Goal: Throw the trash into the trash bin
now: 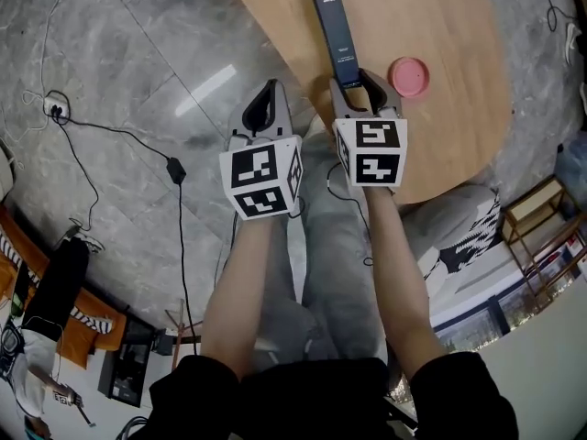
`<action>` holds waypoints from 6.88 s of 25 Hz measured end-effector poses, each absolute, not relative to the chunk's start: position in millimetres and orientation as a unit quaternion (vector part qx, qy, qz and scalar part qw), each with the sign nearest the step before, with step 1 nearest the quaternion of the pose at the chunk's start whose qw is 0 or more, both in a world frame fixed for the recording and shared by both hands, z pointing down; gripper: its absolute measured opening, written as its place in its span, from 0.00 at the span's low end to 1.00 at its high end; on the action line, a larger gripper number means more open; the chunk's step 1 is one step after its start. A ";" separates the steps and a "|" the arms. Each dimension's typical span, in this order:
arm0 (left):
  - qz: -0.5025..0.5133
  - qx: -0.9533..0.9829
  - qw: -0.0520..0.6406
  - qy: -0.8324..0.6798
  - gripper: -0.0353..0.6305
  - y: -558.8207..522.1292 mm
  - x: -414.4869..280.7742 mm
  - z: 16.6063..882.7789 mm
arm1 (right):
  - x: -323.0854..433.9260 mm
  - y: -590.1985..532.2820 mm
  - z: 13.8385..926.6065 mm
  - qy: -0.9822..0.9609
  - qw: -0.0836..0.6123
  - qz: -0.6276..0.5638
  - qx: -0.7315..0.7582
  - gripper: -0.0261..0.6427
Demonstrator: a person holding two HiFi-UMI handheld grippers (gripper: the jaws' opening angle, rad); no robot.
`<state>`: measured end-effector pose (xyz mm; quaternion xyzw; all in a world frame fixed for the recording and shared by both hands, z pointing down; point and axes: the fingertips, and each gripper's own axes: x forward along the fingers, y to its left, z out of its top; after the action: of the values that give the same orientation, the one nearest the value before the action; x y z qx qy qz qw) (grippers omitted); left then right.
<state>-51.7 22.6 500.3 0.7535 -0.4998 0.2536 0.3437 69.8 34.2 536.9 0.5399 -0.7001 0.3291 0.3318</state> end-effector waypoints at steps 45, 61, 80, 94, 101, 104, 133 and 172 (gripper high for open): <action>0.140 0.689 0.232 -0.672 0.06 -255.3 -373.3 450.2 | -242.0 -303.0 506.4 -0.816 0.280 0.228 0.451 0.33; 0.149 0.704 0.249 -0.649 0.06 -237.3 -330.1 460.7 | -165.4 -253.4 500.3 -0.787 0.227 0.249 0.517 0.07; 0.193 0.776 0.265 -0.538 0.06 -162.1 -122.3 470.6 | 45.4 -117.9 499.6 -0.718 0.224 0.276 0.599 0.06; 0.230 0.817 0.292 -0.441 0.06 -75.4 32.0 480.2 | 186.0 20.0 518.0 -0.659 0.272 0.295 0.636 0.06; 0.261 0.829 0.295 -0.397 0.06 -27.6 87.5 492.5 | 232.7 64.9 536.7 -0.629 0.283 0.322 0.648 0.06; 0.271 0.830 0.302 -0.384 0.06 -10.8 101.1 499.2 | 237.1 76.2 550.1 -0.627 0.284 0.343 0.639 0.07; 0.229 0.777 0.355 -0.467 0.06 -29.6 -10.1 510.4 | 142.2 24.0 558.8 -0.664 0.221 0.427 0.573 0.06; 0.131 0.676 0.305 -0.658 0.06 -233.1 -387.1 452.8 | -249.0 -305.6 489.5 -0.823 0.243 0.252 0.447 0.06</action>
<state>-387.1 -233.1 452.8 0.6762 -0.6576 0.1314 0.3050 -249.0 -305.6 489.5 0.4472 -0.8230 0.2519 0.2434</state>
